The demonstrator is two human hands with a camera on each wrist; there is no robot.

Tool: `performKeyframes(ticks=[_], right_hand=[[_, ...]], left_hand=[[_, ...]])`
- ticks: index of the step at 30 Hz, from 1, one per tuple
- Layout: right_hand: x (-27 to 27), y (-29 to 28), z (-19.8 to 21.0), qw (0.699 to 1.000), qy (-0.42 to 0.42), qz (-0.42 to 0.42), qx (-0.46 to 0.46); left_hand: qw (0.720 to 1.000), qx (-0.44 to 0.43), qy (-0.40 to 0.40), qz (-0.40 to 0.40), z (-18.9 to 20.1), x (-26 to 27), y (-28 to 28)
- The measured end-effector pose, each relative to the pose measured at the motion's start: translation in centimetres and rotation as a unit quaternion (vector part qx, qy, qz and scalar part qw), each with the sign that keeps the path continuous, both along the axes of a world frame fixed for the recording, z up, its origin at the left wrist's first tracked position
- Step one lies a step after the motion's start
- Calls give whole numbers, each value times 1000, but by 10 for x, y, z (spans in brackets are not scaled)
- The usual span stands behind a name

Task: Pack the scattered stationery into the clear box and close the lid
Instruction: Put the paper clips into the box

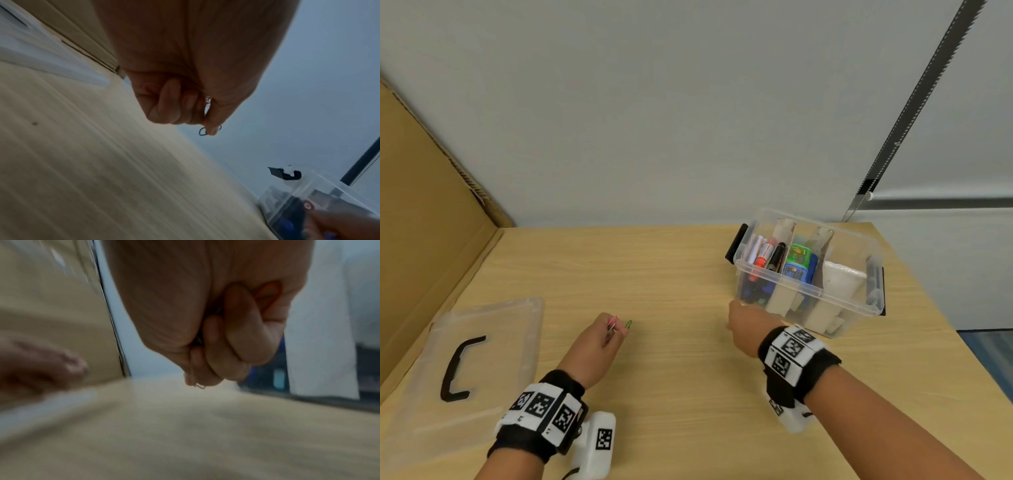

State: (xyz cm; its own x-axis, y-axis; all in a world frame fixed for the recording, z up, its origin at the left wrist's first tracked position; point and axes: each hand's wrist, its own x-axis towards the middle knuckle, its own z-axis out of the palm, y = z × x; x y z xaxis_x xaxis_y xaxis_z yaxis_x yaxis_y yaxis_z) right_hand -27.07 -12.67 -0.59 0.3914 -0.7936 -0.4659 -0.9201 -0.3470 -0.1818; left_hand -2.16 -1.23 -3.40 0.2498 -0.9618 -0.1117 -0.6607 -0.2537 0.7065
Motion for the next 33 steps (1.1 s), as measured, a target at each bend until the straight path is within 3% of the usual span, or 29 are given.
performKeyframes(ticks=[4, 11, 15, 18, 22, 27, 33], right_hand=[[-34, 20, 51, 994, -105, 3, -41], [-117, -11, 108, 991, -72, -59, -97], [-137, -36, 104, 990, 4, -98, -104], [-138, -56, 89, 990, 81, -83, -75], [-130, -77, 76, 988, 121, -65, -65], [-123, -95, 57, 985, 159, -48, -43], [-122, -108, 46, 991, 121, -42, -36]], left_hand=[[1000, -2, -3, -10, 5, -7, -4], [999, -20, -20, -25, 24, -41, -24], [999, -29, -16, -36, 32, -60, -27], [999, -30, -16, -39, 35, -71, -24], [999, -24, -18, -38, 34, -77, -16], [999, -19, -10, -32, 30, -81, -4], [999, -13, -1, -30, 27, -81, 3]])
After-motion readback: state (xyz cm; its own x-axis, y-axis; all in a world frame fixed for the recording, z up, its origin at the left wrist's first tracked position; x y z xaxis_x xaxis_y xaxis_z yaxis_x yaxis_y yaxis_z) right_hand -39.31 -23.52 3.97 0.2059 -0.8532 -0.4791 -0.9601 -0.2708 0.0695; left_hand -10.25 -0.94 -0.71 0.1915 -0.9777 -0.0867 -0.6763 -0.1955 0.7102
